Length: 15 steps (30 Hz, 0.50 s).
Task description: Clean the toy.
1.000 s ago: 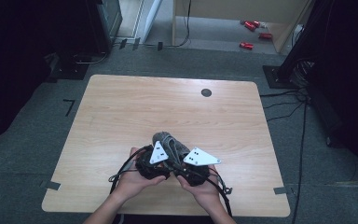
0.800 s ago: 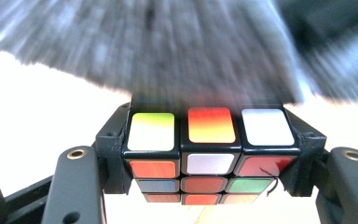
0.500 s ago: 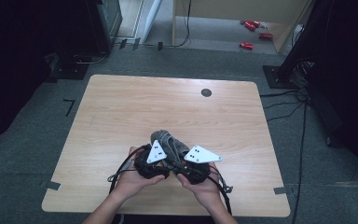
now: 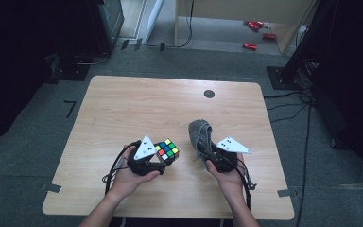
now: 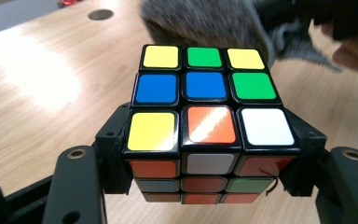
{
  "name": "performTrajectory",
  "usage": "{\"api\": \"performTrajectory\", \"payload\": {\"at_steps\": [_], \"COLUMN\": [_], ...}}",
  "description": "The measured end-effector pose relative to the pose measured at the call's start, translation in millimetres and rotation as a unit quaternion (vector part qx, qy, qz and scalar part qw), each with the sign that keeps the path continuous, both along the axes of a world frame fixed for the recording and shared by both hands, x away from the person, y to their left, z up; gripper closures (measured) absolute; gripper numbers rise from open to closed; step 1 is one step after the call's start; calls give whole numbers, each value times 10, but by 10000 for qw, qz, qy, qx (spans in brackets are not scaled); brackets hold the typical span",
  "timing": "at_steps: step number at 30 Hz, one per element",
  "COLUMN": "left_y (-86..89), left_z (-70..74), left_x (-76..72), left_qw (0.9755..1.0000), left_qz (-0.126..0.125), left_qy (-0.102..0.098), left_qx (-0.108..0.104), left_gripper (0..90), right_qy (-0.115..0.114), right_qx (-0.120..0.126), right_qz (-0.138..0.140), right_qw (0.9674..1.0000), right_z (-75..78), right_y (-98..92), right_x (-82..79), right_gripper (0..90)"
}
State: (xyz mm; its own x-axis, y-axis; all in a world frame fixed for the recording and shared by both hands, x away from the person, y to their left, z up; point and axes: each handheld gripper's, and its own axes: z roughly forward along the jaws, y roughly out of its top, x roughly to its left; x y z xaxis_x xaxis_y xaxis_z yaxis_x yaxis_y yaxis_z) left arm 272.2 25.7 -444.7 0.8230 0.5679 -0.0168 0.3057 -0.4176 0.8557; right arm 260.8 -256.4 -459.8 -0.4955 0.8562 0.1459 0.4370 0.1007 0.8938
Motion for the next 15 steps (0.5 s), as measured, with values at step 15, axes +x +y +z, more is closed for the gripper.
{"api": "performTrajectory", "payload": {"at_steps": [15], "left_y": [82], "left_z": [-12], "left_x": [54], "left_qw": [9997], "left_qz": [173], "left_qy": [33], "left_qx": [-160], "left_gripper": [352], "right_qy": [549], "right_qx": [-700], "right_qz": [-234], "right_qw": [9958], "right_z": [-413], "right_y": [-67], "right_x": [146], "right_gripper": [715]}}
